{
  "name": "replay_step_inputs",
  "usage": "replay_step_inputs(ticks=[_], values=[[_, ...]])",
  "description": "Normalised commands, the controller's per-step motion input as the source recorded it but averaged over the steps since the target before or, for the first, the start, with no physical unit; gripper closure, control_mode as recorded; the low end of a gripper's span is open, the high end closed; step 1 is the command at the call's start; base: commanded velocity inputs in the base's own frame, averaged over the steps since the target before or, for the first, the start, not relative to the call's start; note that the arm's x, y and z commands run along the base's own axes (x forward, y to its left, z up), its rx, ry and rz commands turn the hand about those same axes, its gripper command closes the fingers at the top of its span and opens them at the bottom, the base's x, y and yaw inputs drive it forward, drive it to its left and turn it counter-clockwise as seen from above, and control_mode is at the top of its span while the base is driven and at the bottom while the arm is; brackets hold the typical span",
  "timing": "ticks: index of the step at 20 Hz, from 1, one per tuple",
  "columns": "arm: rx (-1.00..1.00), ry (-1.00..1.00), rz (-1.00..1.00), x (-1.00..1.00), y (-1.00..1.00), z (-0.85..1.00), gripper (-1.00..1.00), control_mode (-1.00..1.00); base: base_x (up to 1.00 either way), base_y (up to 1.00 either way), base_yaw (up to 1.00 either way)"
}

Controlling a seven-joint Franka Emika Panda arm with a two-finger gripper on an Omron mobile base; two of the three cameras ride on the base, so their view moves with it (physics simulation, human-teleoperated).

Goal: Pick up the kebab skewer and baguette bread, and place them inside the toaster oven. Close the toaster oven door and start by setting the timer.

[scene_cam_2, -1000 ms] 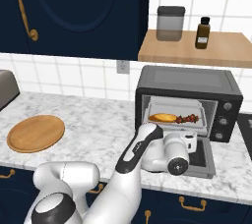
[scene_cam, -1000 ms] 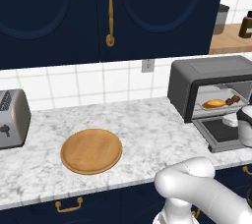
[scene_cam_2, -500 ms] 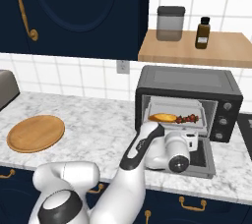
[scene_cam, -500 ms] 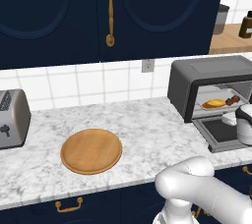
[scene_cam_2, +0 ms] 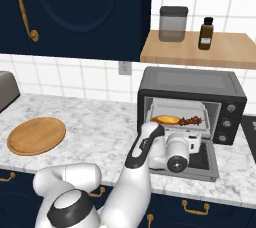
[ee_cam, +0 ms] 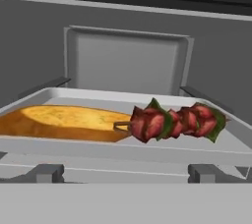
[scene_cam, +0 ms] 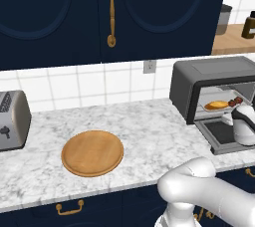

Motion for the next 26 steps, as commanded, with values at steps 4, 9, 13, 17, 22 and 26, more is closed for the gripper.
replay_step_inputs(ticks=[4,9,13,17,22,26], values=[[0.0,0.0,-0.02,0.24,0.0,-0.02,-1.0,-1.0,0.0,0.0,0.0],[0.0,0.0,0.0,0.23,0.0,-0.01,-1.0,-1.0,0.0,0.0,0.0],[0.0,0.0,0.0,0.13,0.0,-0.03,-1.0,-1.0,0.0,0.0,0.0],[0.0,0.0,0.0,0.08,0.0,-0.04,-1.0,-1.0,0.0,0.0,0.0],[0.0,0.0,0.0,0.13,0.0,0.0,-1.0,-1.0,0.0,0.0,0.0],[0.0,0.0,0.0,0.16,0.0,0.0,-1.0,-1.0,0.0,0.0,0.0]])
